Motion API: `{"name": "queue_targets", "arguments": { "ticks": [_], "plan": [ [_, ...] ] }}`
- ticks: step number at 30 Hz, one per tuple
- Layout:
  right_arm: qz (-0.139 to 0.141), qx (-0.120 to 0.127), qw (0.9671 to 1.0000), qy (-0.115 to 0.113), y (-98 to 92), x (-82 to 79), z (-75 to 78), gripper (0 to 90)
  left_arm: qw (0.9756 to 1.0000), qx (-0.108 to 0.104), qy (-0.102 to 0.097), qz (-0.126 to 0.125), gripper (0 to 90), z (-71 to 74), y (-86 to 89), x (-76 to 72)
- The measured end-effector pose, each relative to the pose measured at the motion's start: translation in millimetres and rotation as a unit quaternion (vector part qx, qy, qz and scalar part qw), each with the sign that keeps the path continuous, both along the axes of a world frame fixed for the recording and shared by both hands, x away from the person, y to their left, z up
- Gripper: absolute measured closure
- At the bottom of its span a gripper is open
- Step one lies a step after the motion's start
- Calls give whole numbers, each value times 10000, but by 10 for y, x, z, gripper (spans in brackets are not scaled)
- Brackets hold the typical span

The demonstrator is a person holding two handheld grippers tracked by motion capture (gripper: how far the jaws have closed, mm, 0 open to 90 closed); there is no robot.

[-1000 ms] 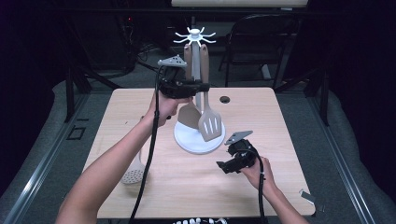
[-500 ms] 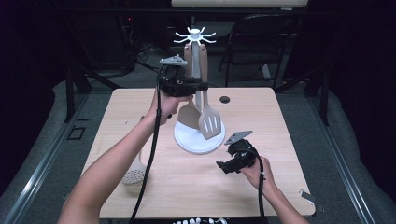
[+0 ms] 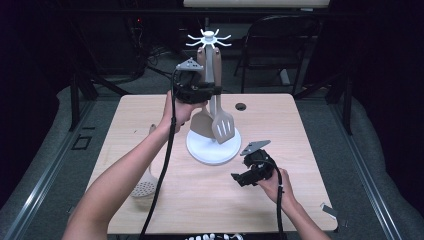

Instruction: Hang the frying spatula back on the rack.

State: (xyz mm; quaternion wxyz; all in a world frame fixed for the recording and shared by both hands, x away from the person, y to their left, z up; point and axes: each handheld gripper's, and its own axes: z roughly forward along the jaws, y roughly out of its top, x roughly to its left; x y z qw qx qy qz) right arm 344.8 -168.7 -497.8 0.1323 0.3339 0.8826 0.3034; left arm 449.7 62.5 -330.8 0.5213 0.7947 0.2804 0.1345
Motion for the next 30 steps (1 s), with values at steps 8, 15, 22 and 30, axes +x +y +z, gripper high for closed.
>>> {"name": "queue_targets", "arguments": {
  "ticks": [8,15,22,30],
  "plan": [
    [27,22,10000,2,8,-4,-3,147,10000,-92,1,-13,584,19,46,-89],
    [42,25,10000,5,15,-7,-8,147,9999,-161,42,27,342,35,104,-269],
    [62,2,10000,46,17,2,-19,148,9996,-191,31,-194,207,56,228,-437],
    [75,-16,10000,27,25,-5,-11,148,9997,-216,-75,-88,147,125,420,-465]
  ]
}}
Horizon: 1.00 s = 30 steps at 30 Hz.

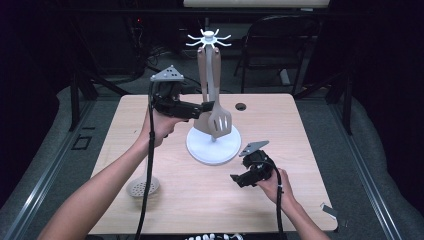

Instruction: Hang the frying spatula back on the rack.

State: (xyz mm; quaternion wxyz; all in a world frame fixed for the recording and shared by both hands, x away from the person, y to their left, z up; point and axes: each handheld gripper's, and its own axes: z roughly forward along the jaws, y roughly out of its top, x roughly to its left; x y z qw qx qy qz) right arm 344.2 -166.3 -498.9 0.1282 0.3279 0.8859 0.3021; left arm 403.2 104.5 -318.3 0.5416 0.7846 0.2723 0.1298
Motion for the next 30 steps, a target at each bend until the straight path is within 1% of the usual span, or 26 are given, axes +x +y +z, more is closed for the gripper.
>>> {"name": "queue_targets", "arguments": {
  "ticks": [3,4,5,8,10,15,18,19,20,21,24,26,28,30],
  "plan": [
    [6,-55,10000,-5,-13,6,5,148,10000,1,-20,59,128,41,75,27],
    [-9,-18,10000,0,-12,7,2,148,9999,-9,-30,100,120,56,96,37],
    [-16,-34,10000,4,-15,7,3,148,9999,-6,-34,117,116,75,120,50],
    [-19,-8,10000,-13,-18,8,4,148,9998,-72,-53,203,90,127,181,90],
    [-14,6,10000,-26,-17,8,3,148,9995,-160,-83,260,81,173,230,125],
    [-8,-67,10000,2,-20,13,4,148,9988,-224,-142,418,72,277,310,212],
    [13,-75,10000,12,-20,15,4,148,9982,-272,-139,511,74,334,347,277],
    [-7,-40,10000,-4,-15,13,1,148,9980,-298,-135,539,79,352,357,296],
    [8,-55,10000,-1,-15,14,2,148,9979,-326,-139,541,87,368,365,313],
    [-5,-26,10000,-5,-12,13,-2,148,9978,-339,-168,551,92,383,372,323],
    [16,-81,10000,3,-18,17,1,148,9975,-388,-247,542,137,426,376,341],
    [14,-108,9999,5,-22,16,3,149,9973,-371,-308,546,153,455,370,341],
    [15,-116,9999,-4,-25,17,4,149,9968,-387,-409,561,183,495,361,335],
    [10,-120,9999,-11,-25,16,2,150,9965,-384,-508,546,233,530,358,327]
  ]
}}
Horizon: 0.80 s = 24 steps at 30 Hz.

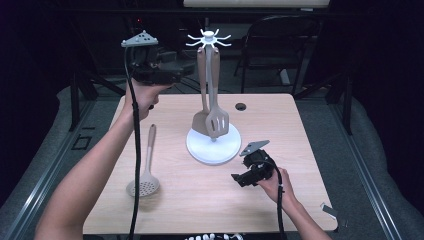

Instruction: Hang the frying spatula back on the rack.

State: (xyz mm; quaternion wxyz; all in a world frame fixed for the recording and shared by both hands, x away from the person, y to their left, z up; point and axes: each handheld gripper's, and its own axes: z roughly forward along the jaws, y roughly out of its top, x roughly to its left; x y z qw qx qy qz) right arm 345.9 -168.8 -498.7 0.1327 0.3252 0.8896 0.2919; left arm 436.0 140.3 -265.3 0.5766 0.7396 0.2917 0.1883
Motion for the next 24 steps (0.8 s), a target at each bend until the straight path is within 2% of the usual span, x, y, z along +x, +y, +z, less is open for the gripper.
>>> {"name": "queue_targets", "arguments": {
  "ticks": [8,16,24],
  "plan": [
    [20,0,10000,-5,10,3,-4,151,9997,36,-248,66,417,102,-3,-16],
    [4,-20,10000,-8,16,3,-8,153,9986,58,-486,179,678,154,0,-24],
    [42,-94,9999,8,17,10,-7,154,9986,107,-514,116,859,186,-44,18]
  ]
}}
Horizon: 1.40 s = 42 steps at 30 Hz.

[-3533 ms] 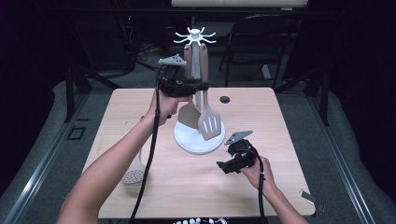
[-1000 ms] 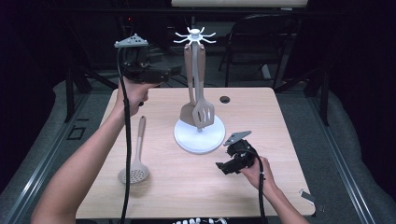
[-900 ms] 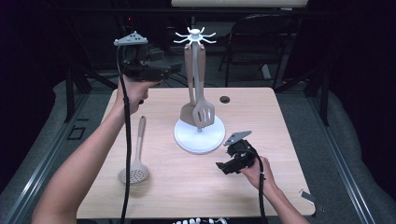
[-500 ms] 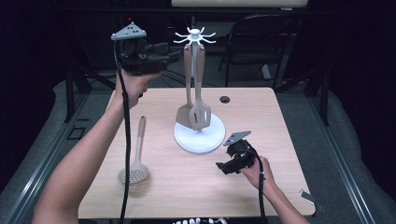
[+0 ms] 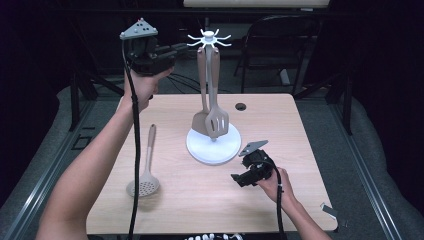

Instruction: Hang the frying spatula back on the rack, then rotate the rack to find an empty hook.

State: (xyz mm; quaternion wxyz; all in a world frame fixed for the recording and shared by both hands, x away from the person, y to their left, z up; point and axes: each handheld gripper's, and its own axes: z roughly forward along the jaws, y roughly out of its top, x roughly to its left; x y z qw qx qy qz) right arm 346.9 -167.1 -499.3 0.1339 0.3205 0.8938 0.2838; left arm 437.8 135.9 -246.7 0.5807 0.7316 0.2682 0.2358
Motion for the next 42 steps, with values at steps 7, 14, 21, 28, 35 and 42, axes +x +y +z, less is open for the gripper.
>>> {"name": "queue_targets", "arguments": {
  "ticks": [7,14,21,28,35,42],
  "plan": [
    [-1,-8,10000,2,0,-3,-3,154,9999,156,-34,23,900,4,-78,46],
    [0,2,10000,-24,-1,-7,-2,155,9995,254,27,195,900,-33,-110,127],
    [35,-26,10000,-34,12,-8,-4,156,9989,356,7,293,900,-37,-144,158],
    [10,2,10000,-33,7,-16,0,157,9988,342,22,356,900,-24,-157,198],
    [37,-18,10000,-22,6,-9,-8,157,9986,335,49,399,900,-15,-153,247],
    [46,-40,10000,1,4,-9,-5,158,9984,355,61,436,900,-17,-151,289]
  ]
}}
